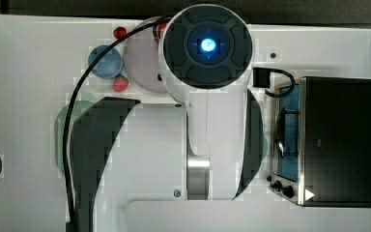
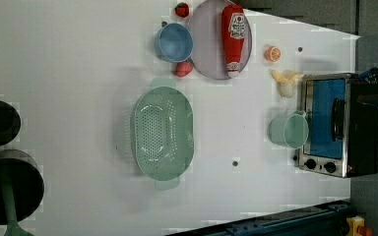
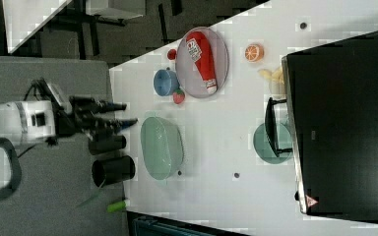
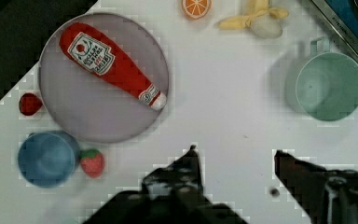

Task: Drag strainer left to right.

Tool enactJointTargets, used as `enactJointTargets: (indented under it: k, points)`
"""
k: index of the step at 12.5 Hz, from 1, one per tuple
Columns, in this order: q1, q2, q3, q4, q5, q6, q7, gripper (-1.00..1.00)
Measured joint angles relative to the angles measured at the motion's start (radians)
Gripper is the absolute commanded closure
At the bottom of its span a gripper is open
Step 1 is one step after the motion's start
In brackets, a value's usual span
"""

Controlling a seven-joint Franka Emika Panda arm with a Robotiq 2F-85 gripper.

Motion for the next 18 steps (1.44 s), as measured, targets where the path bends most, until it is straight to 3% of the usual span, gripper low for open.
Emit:
enactJointTargets:
  k: [2,4,7,12,18]
  points:
    - [0.007,-0.205,-0.028,-0.202,-0.011,-0.140,0.016,-0.67]
    - [-0.013,-0.389,-0.035,-0.304,-0.007,-0.163,0.023,-1.00]
    - [-0.023,-0.490,-0.016,-0.247,0.008,-0.155,0.025,-1.00]
    - [-0.022,-0.409,0.129,-0.261,-0.018,-0.027,0.130,-1.00]
    - [0.033,-0.033,0.446,-0.294,-0.013,0.113,0.588,-1.00]
